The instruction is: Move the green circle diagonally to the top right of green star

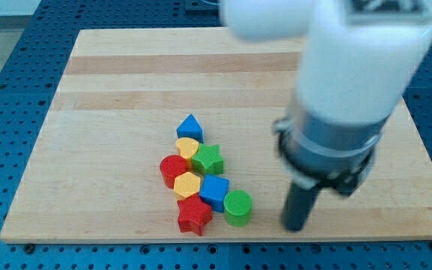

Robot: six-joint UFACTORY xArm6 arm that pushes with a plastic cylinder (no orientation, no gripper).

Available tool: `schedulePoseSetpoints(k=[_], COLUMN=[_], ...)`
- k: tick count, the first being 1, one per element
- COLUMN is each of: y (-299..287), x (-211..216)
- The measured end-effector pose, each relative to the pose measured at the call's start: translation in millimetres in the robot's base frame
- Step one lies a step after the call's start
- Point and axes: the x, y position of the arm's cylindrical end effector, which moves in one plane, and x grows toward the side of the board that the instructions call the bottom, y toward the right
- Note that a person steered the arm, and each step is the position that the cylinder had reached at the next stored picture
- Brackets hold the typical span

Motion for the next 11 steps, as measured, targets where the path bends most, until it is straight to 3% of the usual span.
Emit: schedulePoseSetpoints(k=[6, 7, 9, 10, 11], y=[-64.2, -62.4, -62.4, -61.5, -61.5], x=[-9.1, -88.9, -103.7, -148.5, -151.8])
